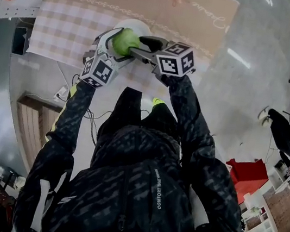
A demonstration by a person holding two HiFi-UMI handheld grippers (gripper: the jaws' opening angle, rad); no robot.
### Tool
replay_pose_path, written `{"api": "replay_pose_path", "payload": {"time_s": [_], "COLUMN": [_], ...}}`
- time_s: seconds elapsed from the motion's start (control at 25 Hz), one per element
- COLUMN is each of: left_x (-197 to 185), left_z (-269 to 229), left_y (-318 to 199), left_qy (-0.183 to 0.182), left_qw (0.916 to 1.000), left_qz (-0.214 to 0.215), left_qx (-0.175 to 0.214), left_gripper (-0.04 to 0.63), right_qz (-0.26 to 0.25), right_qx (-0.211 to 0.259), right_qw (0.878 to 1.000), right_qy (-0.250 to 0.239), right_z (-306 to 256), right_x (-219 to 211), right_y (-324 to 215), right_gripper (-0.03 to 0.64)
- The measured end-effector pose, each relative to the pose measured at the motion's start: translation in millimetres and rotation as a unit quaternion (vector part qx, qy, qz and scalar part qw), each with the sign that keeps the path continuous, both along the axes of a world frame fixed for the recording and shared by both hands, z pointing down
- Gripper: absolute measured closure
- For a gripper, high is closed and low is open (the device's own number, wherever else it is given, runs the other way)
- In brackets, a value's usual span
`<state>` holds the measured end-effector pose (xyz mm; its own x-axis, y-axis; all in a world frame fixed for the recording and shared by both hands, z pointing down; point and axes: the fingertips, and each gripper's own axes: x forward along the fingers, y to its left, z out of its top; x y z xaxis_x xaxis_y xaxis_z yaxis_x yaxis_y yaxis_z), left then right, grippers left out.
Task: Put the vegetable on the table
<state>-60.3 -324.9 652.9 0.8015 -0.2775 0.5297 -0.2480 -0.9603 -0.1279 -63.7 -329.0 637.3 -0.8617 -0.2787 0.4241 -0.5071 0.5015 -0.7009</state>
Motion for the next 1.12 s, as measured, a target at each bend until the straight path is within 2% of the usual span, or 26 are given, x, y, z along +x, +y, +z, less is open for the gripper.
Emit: {"api": "replay_pose_path", "payload": {"time_s": [0.56,0.64,0.72,1.12], "left_x": [13,13,13,17], "left_z": [14,18,19,24], "left_y": [-7,-8,-8,-10], "left_qy": [-0.024,-0.03,-0.032,-0.054], "left_qw": [0.9994,0.9992,0.9991,0.9983], "left_qz": [0.012,0.014,0.014,0.021], "left_qx": [-0.023,-0.022,-0.023,0.006], "left_gripper": [0.141,0.141,0.141,0.141], "right_qz": [0.028,0.029,0.028,0.027], "right_qx": [-0.026,-0.027,-0.026,-0.022], "right_qw": [0.999,0.999,0.999,0.999], "right_qy": [-0.012,-0.01,-0.006,0.004], "right_z": [17,20,22,26], "right_x": [13,13,13,17], "right_y": [-8,-9,-10,-12], "right_gripper": [0.367,0.393,0.382,0.388]}}
